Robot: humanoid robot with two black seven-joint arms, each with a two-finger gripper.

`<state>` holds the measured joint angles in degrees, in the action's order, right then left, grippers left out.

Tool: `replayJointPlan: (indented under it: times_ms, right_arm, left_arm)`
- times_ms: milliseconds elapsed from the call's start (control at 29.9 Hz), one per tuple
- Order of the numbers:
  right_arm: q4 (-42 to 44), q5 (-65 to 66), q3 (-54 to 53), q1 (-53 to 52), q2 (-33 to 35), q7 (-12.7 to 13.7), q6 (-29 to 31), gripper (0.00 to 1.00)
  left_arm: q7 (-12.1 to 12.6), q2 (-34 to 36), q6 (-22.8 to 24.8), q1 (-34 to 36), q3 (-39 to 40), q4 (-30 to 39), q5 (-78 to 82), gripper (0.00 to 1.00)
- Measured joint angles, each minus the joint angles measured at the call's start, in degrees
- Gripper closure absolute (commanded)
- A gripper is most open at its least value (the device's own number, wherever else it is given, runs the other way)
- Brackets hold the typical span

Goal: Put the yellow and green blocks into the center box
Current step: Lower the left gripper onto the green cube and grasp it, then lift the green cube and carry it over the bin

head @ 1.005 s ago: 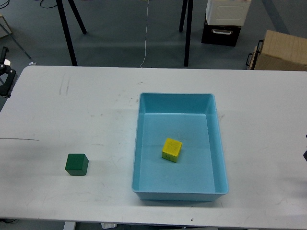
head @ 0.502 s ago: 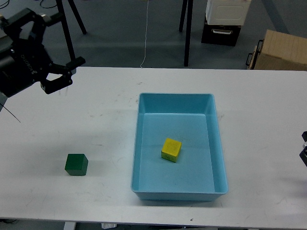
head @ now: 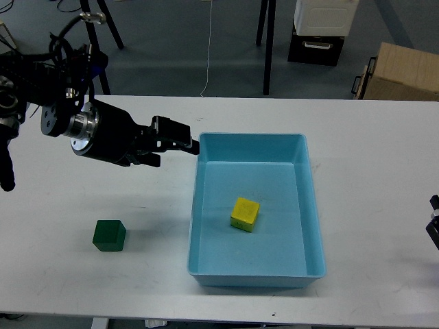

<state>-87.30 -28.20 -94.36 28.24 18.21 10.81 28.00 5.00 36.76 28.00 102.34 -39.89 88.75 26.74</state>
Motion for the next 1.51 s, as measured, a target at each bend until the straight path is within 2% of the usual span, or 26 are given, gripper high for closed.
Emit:
replayJointPlan:
  times_ms: [167, 301, 636, 1507]
  right_arm:
    - [0.40, 0.00, -0.40, 0.55, -0.03, 0.00, 0.00, 0.00]
    - [0.62, 0.14, -0.12, 0.57, -0.16, 0.00, 0.00, 0.00]
    - [0.64, 0.41, 0.48, 0.16, -0.19, 0.00, 0.00, 0.00]
    - [1.11, 0.43, 0.15, 0.59, -0.19, 0.00, 0.00, 0.00]
  left_arm:
    - [-0.01, -0.02, 0.00, 0.06, -6.39, 1.30, 10.69, 0.00]
    - [-0.08, 1.11, -0.02, -1.31, -7.80, 1.50, 15.39, 0.00]
    - [-0.09, 2.00, -0.01, -9.47, -7.34, -2.10, 17.01, 0.00]
    - [-0.18, -0.18, 0.00, -17.12, -3.12, -8.71, 20.11, 0.01]
